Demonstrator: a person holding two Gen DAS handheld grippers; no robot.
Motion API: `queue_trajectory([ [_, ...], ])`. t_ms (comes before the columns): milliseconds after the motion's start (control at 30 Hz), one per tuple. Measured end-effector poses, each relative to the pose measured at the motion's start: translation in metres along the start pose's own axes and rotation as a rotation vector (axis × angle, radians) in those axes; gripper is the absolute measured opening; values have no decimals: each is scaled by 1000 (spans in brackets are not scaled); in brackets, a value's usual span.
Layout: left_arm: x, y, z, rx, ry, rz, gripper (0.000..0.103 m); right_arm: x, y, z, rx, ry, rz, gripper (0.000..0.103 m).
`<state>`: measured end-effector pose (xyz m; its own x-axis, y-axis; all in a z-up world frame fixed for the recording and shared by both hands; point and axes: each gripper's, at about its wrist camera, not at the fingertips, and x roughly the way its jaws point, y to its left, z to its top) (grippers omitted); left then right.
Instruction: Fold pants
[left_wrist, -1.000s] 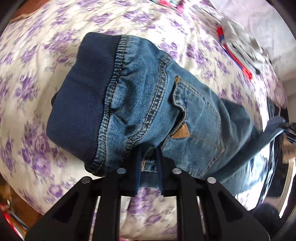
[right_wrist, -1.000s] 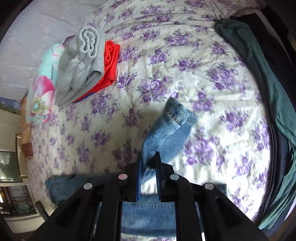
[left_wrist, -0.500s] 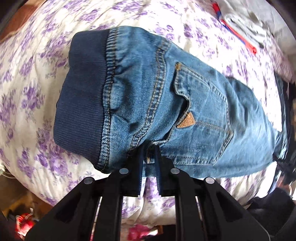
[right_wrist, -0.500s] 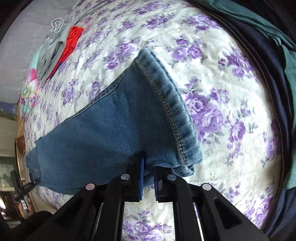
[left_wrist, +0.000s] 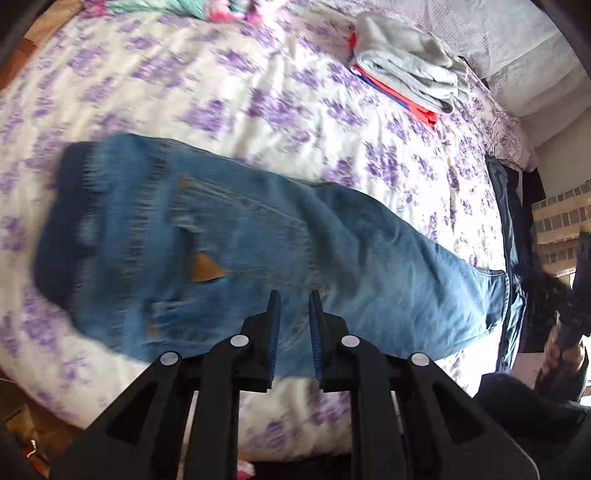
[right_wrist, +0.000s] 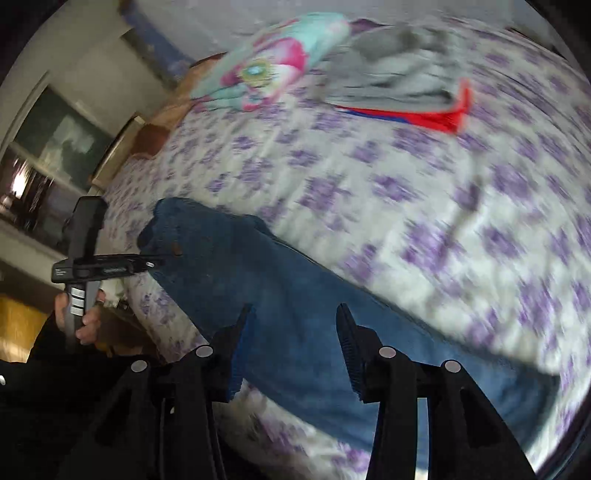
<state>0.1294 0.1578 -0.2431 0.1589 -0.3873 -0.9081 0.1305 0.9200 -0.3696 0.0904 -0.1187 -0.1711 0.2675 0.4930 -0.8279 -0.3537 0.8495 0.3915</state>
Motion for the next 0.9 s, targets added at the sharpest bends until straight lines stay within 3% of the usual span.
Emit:
queue_trajectory([
  [100, 42, 2, -2, -17, 90, 77, 13, 60, 28, 53, -136, 77, 107, 45],
  [167, 47, 21, -8, -75, 96, 28, 2, 96, 40, 78, -213, 149, 135, 45],
  [233, 43, 43, -13, -149, 103, -59, 2, 125, 45, 94, -251, 215, 148, 45],
  [300, 42, 52, -17, -183, 100, -96, 2, 147, 46, 102, -277, 279, 162, 45],
  [467, 39, 31, -20, -99, 97, 7, 2, 186, 44, 106, -317, 441, 201, 45],
  [567, 42, 30, -17, -105, 111, 4, 2, 202, 41, 98, -323, 542, 264, 51],
  [600, 44, 30, -16, -109, 113, -2, 2, 206, 41, 99, -317, 548, 299, 58],
  [700, 44, 33, -16, -105, 123, -1, 2, 209, 45, 109, -274, 498, 388, 59],
  [767, 43, 31, -14, -95, 135, 11, 2, 210, 42, 112, -251, 489, 386, 51],
  [833, 44, 30, -15, -88, 138, 14, 2, 202, 31, 112, -235, 460, 383, 15],
  [900, 45, 29, -16, -87, 131, 10, 2, 193, 15, 113, -167, 426, 436, 10],
])
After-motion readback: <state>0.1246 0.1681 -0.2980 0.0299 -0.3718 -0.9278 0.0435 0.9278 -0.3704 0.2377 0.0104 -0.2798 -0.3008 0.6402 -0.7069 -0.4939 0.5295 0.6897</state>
